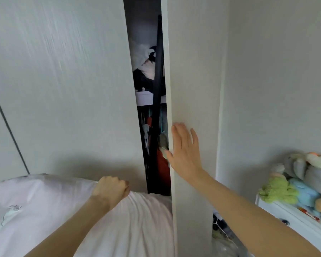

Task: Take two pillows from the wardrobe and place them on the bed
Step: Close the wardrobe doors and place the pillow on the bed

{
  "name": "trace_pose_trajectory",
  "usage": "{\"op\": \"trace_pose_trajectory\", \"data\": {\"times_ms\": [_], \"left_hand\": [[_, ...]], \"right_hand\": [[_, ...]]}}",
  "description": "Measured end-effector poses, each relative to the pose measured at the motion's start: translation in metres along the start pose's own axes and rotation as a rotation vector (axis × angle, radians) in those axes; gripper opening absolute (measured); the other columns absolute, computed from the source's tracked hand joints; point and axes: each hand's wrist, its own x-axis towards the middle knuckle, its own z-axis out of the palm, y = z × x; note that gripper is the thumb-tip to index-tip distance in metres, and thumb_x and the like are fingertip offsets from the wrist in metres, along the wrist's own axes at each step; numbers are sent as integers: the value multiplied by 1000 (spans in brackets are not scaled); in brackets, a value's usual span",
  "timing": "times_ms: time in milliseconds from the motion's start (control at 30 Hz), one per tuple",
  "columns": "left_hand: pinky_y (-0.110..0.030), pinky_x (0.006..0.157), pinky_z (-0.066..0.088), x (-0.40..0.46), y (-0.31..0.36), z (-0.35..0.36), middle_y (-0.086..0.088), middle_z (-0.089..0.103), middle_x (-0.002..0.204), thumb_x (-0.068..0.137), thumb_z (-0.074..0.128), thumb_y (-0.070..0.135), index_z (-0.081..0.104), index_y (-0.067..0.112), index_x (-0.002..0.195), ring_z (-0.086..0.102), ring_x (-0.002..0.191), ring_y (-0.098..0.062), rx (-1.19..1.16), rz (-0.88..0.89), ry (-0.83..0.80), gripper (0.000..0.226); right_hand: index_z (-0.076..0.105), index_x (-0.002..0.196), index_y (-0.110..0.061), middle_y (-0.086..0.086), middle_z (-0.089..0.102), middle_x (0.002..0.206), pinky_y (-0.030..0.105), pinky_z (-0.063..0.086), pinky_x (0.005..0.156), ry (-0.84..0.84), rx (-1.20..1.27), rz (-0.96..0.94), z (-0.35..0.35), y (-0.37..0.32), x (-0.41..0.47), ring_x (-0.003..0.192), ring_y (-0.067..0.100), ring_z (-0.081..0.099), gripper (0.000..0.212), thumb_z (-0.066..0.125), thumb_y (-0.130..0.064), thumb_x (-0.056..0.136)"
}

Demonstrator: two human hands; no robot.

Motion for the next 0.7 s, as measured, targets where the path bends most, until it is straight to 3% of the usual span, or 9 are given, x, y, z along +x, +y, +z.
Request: {"op": "trace_pose_trajectory", "data": {"times_ms": [100, 200, 400, 567, 700], "left_hand": [[-33, 71, 46, -12, -18, 6, -7, 70, 99, 95, 31, 36, 59, 16, 91, 64, 94, -32, -5, -80, -13, 34], [-35, 72, 47, -12, -40, 1, -8, 70, 100, 96, 31, 34, 60, 17, 91, 64, 94, -31, 5, -133, 5, 34], [-34, 71, 46, -21, -61, 7, -9, 70, 102, 96, 32, 36, 61, 18, 94, 64, 95, -31, 13, -195, -19, 34], [-34, 71, 46, -36, -71, 23, -8, 71, 99, 95, 32, 37, 62, 17, 90, 64, 93, -31, -13, -242, -64, 36], [-33, 74, 46, -46, -78, 26, -6, 69, 104, 94, 33, 39, 63, 18, 96, 62, 98, -29, 0, -273, -144, 36]], "right_hand": [[47, 129, 1, 33, 51, 127, 65, 33, 97, -52, -137, -189, 18, -12, 24, 123, 44, 45, 77, 81, -18, 62], [46, 130, 1, 41, 44, 127, 64, 30, 99, -55, -108, -304, 33, -12, 45, 123, 53, 39, 81, 84, -16, 61], [45, 127, 8, 38, 40, 133, 57, 35, 101, -147, 59, -291, 54, -17, 58, 127, 50, 35, 77, 83, -14, 64], [35, 135, 3, 33, 30, 142, 49, 26, 108, -177, 131, -344, 69, -14, 70, 135, 39, 21, 79, 78, -16, 72], [31, 137, 3, 33, 27, 144, 50, 21, 110, -173, 157, -316, 77, -23, 79, 136, 37, 15, 76, 72, -8, 74]]}}
